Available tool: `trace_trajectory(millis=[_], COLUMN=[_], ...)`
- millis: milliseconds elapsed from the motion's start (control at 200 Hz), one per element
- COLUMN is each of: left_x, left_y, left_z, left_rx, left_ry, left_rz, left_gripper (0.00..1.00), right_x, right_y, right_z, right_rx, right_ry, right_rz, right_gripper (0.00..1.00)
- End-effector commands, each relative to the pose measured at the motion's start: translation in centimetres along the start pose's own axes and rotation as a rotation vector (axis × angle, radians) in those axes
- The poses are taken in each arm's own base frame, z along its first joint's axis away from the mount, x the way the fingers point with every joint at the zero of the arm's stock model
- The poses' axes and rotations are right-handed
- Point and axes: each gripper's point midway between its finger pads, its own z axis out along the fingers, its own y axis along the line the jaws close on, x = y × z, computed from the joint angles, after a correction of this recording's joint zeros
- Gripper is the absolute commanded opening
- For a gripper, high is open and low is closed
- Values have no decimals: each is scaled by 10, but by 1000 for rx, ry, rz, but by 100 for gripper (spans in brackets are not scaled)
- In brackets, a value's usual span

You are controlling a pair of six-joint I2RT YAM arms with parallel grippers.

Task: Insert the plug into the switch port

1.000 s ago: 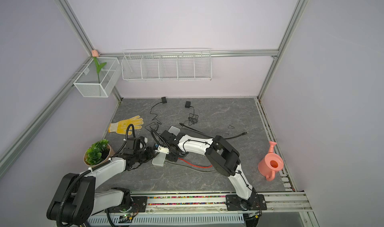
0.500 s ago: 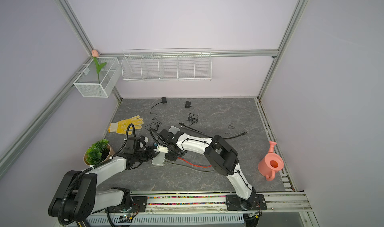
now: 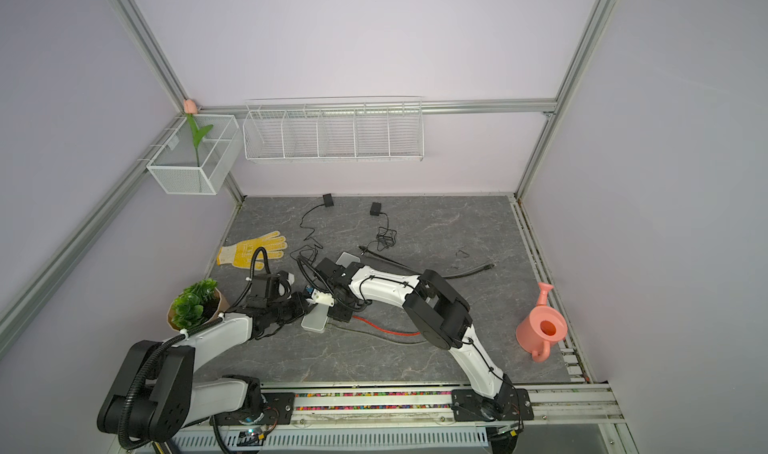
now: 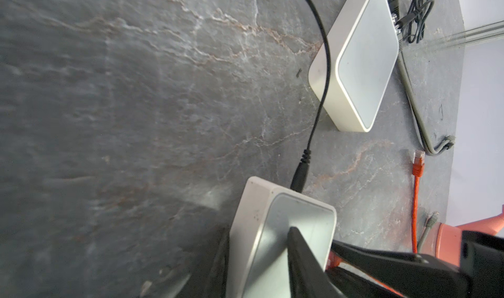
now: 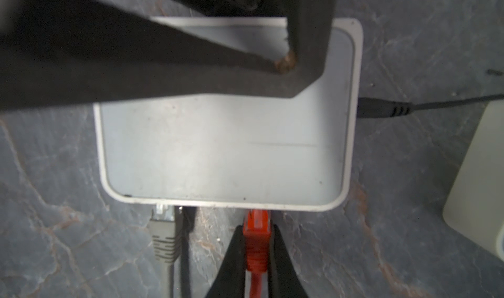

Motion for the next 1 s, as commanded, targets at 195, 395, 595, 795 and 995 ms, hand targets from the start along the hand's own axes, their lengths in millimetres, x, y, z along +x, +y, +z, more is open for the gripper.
trace_trajectory(millis=[195,395,595,795,995], left_x=[28,30,34,40,42], left_y=[-31,-34,-37,-40,-43], left_z=[4,5,8,10,11], left_rx=[155,162,163,169,172], left_ry=[132,140,168,187,198], left_rz=[44,55,76,92,101], left_gripper=[35,35,35,34,34], right_x=[-108,-117,-125,-132,-142], right_y=[2,-4,-5,-5,-6], right_z=[-30,-37,-40,-40,-44], right_rx=[14,14,-1,-10,-19], right_ry=[-449,-505,-518,-531,-554], right_rz=[-68,-40,-20,-18,-22], right_gripper=[7,7,7,7,7])
